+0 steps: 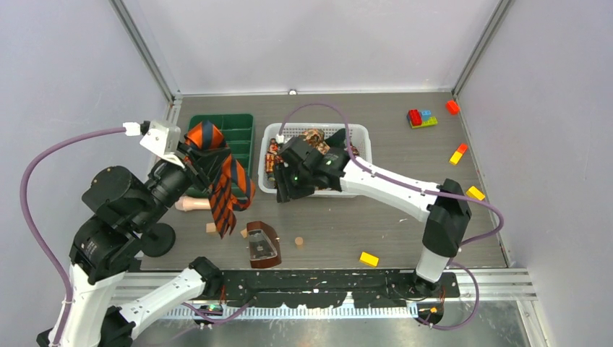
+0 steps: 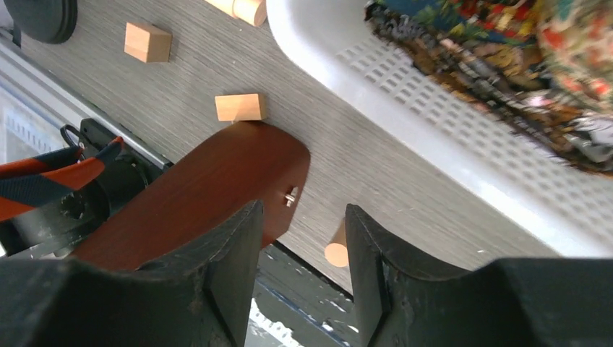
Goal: Roll the ties
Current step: Move the bin to the corner of the board.
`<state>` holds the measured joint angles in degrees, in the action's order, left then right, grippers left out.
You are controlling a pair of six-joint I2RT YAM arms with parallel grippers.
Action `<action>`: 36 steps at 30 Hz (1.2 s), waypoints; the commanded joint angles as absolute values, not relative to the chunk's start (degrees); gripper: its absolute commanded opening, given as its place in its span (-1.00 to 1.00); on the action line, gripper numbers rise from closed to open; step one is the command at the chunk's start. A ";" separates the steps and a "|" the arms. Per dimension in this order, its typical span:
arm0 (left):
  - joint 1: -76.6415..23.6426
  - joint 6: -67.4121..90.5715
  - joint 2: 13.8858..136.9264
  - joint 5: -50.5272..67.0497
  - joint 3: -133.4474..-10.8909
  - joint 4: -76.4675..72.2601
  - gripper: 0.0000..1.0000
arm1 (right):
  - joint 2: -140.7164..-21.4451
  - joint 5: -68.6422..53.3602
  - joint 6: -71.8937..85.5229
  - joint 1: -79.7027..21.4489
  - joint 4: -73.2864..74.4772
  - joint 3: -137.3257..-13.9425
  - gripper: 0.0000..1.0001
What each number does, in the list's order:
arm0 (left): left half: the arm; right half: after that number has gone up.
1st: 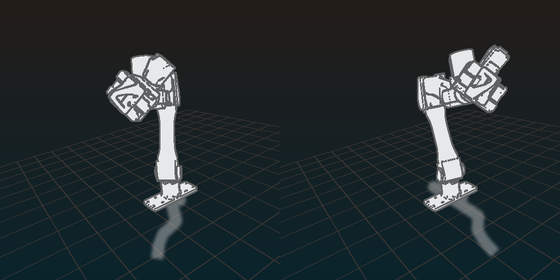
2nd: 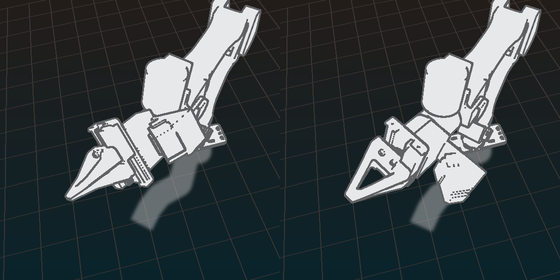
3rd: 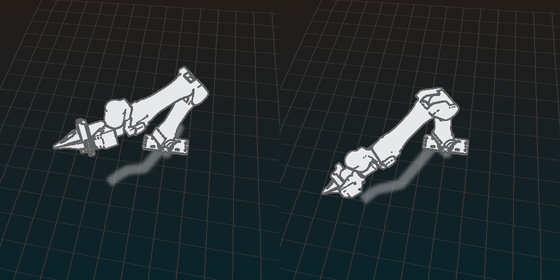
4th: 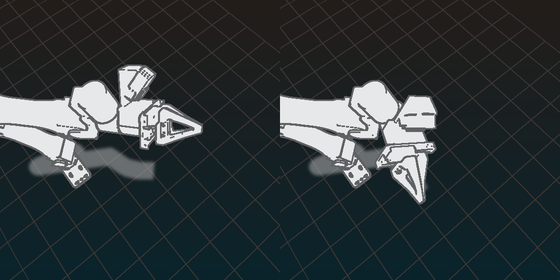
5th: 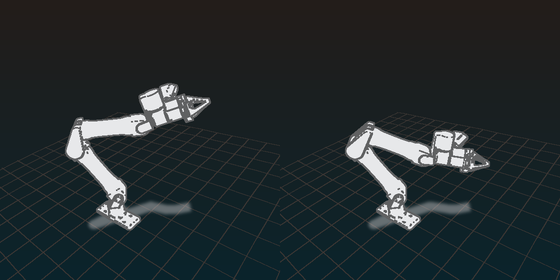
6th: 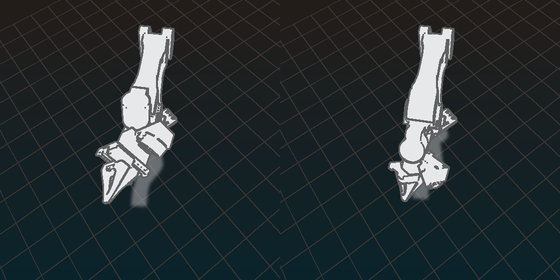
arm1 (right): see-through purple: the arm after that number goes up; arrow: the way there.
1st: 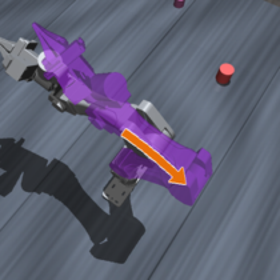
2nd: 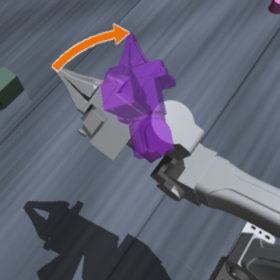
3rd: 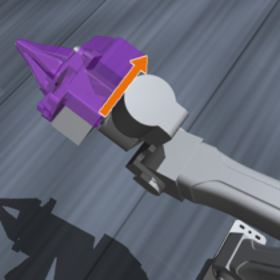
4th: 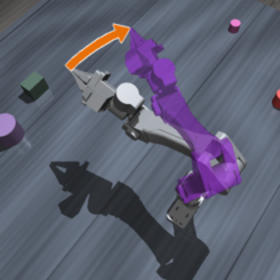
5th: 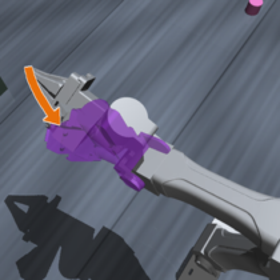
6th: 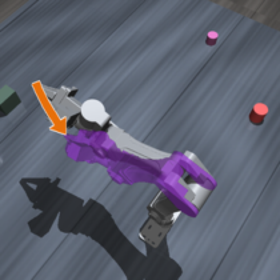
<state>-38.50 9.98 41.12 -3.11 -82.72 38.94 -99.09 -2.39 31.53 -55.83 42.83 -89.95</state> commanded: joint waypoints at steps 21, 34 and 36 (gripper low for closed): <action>-38.28 12.32 37.57 -5.93 -83.60 44.08 -1.00 | -117.76 29.62 41.81 -44.61 27.83 -95.54 0.05; -38.29 11.52 38.31 -6.52 -84.13 44.56 -1.00 | -118.91 11.09 28.35 -44.14 24.74 -99.80 0.06; -38.24 11.36 38.67 -6.40 -84.64 44.45 -1.00 | -120.82 9.42 29.16 -47.19 24.86 -101.17 0.05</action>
<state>-38.50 11.77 37.67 -6.02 -82.70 45.34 -122.34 16.51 31.46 -39.20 27.31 -99.81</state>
